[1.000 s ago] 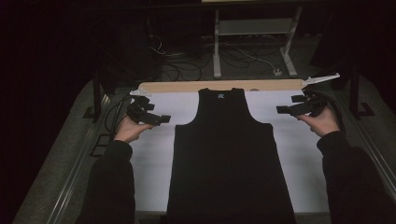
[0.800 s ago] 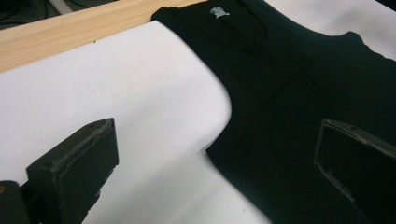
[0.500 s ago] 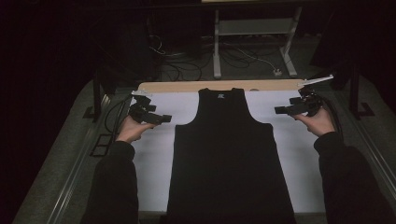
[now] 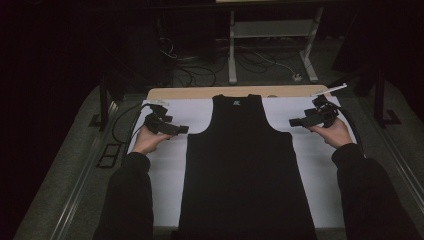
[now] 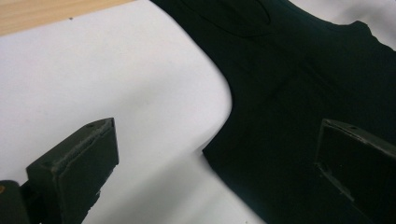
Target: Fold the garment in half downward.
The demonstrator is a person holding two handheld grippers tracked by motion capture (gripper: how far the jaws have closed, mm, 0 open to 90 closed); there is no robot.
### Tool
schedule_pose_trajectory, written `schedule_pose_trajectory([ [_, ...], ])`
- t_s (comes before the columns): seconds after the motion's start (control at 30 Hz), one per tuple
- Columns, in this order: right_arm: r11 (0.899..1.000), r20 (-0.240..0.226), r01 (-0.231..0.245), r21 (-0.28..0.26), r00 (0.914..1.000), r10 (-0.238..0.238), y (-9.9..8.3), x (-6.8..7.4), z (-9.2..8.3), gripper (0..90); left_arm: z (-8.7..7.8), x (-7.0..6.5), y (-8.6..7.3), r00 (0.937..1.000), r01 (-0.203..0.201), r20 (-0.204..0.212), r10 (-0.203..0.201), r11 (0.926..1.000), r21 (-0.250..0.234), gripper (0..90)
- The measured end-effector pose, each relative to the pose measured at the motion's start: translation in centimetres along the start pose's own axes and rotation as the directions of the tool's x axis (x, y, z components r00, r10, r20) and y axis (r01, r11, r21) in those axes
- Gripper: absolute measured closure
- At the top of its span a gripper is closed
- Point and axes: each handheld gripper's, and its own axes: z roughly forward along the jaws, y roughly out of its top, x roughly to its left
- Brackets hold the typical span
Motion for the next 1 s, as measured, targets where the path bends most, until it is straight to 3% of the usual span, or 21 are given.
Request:
schedule_pose_trajectory([
  [0.13, 1.000, 0.006, 0.007, 0.023, 1.0000, -0.007, -0.2, -0.1, 0.3, 0.0, 0.7, -0.2, -0.1, 0.9999, -0.011, 0.010, 0.011, 0.9998, 0.018, 0.0],
  [0.3, 1.000, -0.002, 0.000, 0.025, 1.0000, 0.000, -0.6, -0.2, 0.6, 0.0, 1.2, -0.1, -0.3, 0.9999, 0.004, 0.009, -0.005, 0.9998, 0.017, 0.0],
  [0.43, 0.999, -0.009, -0.007, 0.041, 0.9999, 0.007, -1.0, -0.3, 1.0, 0.0, 1.8, -0.1, -0.5, 0.9997, 0.000, 0.023, -0.001, 0.9988, 0.049, 0.0],
  [0.93, 0.998, -0.032, -0.031, 0.048, 0.9990, 0.032, -2.5, -0.3, 2.2, 1.2, 3.3, -0.2, -1.0, 0.9984, 0.015, 0.052, -0.021, 0.9940, 0.109, 0.0],
  [1.0, 0.998, -0.037, -0.027, 0.050, 0.9989, 0.029, -2.6, -0.2, 2.3, 3.4, 3.3, -0.3, -1.1, 0.9978, 0.023, 0.060, -0.030, 0.9939, 0.107, 3.3],
])
